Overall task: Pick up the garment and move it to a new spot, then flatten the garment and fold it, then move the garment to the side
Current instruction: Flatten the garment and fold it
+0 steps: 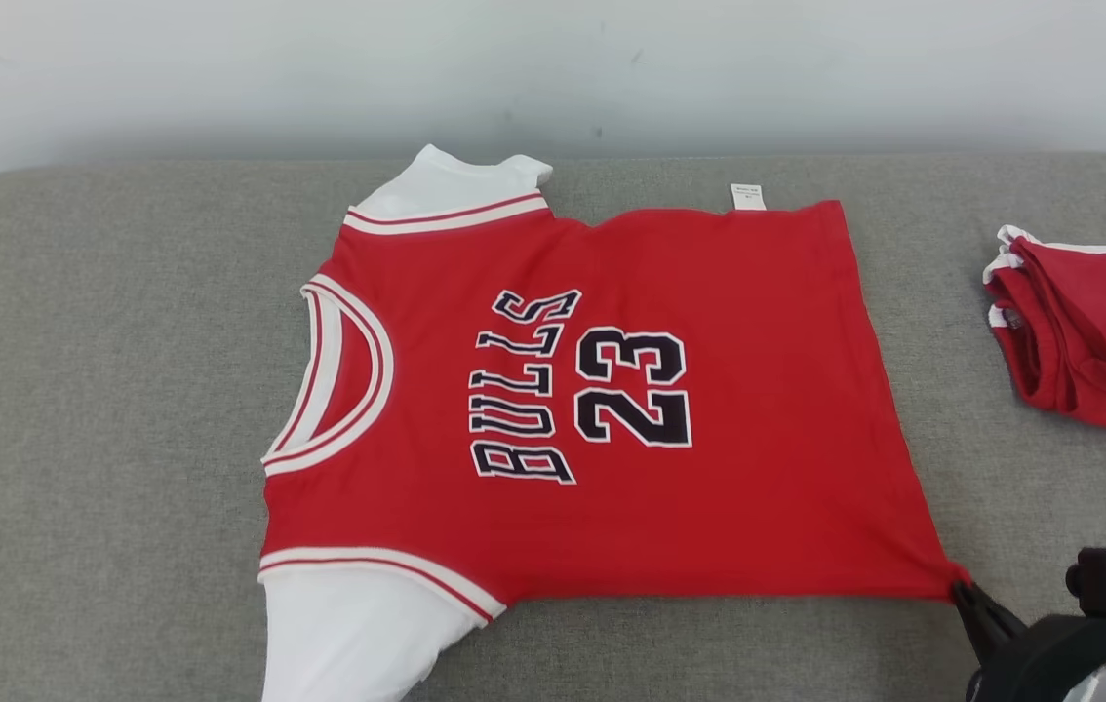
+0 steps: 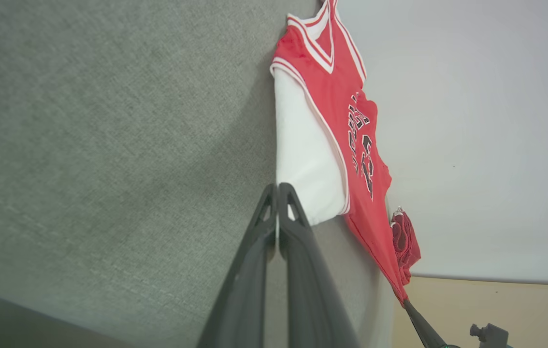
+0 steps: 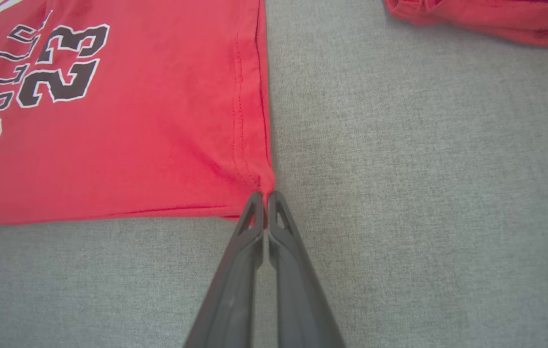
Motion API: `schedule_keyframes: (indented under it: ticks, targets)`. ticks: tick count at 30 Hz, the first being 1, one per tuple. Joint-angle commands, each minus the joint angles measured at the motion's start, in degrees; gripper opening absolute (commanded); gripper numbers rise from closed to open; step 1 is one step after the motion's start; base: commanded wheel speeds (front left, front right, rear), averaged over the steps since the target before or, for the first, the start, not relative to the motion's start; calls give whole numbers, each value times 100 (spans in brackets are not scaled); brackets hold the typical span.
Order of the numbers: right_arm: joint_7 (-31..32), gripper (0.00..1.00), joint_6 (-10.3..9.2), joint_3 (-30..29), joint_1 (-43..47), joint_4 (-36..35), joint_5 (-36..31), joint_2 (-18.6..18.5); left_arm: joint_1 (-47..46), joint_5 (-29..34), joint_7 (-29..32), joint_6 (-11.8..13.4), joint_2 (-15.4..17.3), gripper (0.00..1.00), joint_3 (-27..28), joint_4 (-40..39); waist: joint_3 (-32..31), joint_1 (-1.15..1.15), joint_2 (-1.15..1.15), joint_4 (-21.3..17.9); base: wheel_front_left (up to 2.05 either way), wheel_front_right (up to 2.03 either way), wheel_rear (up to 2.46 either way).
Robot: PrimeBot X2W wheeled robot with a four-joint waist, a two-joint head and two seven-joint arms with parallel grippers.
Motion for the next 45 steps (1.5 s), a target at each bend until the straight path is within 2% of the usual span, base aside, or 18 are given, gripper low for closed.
schedule_keyframes:
  ticks: [1,8,13,17,20,25,30,34,39,45]
  targets:
    - [23,0,-15,-37,118,10,-19,9,113,-86,38,6,39,0,15,-24,8,0,0,6,0,0,0]
    - [212,0,-15,-147,399,-67,45,102,482,-740,410,6,319,0,36,-584,64,0,0,28,0,0,0]
    - [32,0,-15,-100,283,-148,224,134,128,-1042,127,5,162,0,246,-1256,111,0,0,50,0,0,0]
    - [-189,0,-14,-81,17,-216,288,77,-407,-964,-58,6,78,0,207,-1479,135,0,0,68,0,0,0]
    - [-315,0,-14,-26,-267,-174,266,-5,-926,-632,-143,5,116,0,70,-1220,154,0,0,73,0,0,0]
    - [-446,0,-14,162,-823,93,231,-128,-1808,158,-381,5,168,0,-229,-346,224,0,0,37,0,0,0]
    - [-687,0,-14,288,-1334,540,177,-178,-2728,1346,-575,185,234,0,-668,651,343,0,0,61,0,0,0]
    - [-932,0,-14,376,-1680,957,83,-202,-3607,1927,-803,339,47,0,-886,1431,456,0,0,116,0,0,0]
    - [-1177,0,-14,404,-1953,1259,32,-178,-4209,2141,-1004,387,-128,0,-947,1950,534,0,0,127,0,0,0]
    - [-1450,0,-14,470,-2230,1483,-6,-182,-4653,2431,-1198,509,-148,0,-975,2462,636,0,0,117,0,0,0]
